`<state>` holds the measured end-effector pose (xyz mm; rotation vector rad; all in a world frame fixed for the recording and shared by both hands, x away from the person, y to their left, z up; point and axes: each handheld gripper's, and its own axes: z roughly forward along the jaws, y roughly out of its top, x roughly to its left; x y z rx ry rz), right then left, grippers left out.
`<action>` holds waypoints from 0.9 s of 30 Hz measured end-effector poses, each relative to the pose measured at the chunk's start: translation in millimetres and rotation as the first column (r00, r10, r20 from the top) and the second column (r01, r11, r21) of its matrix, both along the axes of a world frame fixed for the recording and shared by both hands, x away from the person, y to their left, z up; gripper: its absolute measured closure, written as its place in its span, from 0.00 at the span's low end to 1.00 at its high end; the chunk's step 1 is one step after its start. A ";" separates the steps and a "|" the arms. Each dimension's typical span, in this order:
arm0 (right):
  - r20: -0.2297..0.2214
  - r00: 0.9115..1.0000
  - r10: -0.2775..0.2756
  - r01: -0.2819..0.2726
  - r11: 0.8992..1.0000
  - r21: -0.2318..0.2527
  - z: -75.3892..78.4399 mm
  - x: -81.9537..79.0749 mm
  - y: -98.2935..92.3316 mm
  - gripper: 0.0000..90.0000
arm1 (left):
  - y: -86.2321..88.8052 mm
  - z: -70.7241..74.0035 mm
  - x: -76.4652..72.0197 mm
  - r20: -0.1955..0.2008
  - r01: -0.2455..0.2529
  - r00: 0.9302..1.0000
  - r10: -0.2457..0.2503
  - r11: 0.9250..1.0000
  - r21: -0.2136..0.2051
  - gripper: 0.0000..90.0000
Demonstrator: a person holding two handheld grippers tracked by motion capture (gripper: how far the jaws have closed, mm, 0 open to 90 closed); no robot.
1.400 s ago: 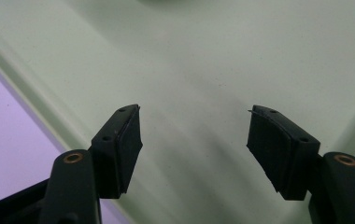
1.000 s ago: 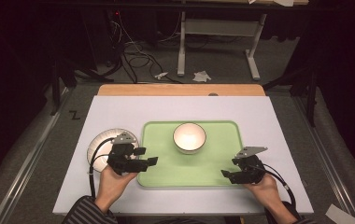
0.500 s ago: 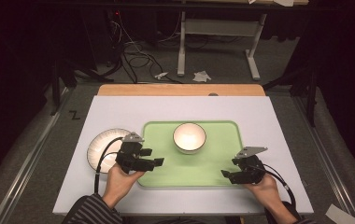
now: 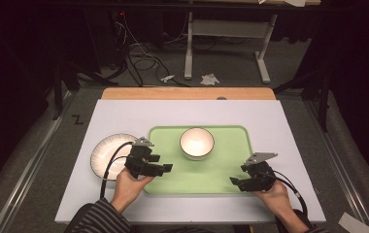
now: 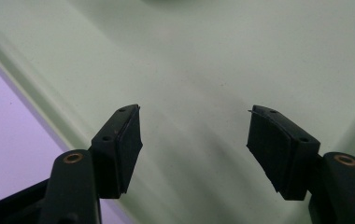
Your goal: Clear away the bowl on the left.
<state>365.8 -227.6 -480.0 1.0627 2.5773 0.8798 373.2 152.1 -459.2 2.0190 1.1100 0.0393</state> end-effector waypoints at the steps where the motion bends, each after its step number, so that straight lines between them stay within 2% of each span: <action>1: 0.000 1.000 -0.002 0.002 1.000 -0.002 0.0 -0.1 0.1 0.40 | -0.7 -0.7 0.9 -0.003 -0.002 1.000 0.002 1.000 -0.002 0.37; 7: -0.001 1.000 -0.001 0.001 1.000 -0.001 -0.1 -0.1 0.1 0.40 | -1.6 -3.8 4.5 -0.012 -0.006 1.000 0.006 1.000 0.001 0.37; 14: -0.001 1.000 0.002 -0.002 1.000 -0.003 -0.1 -0.3 0.2 0.40 | -1.3 -6.1 7.2 0.011 -0.035 0.999 0.035 0.999 0.019 0.37; 17: -0.002 1.000 0.001 -0.001 1.000 -0.002 -0.4 -0.1 0.4 0.40 | -1.3 -7.2 7.9 0.022 -0.042 0.999 0.041 0.998 0.041 0.37; 27: -0.008 1.000 0.007 -0.007 1.000 -0.006 -1.0 0.2 0.8 0.40 | -2.6 -12.7 11.6 0.025 -0.053 0.998 0.051 0.995 0.087 0.37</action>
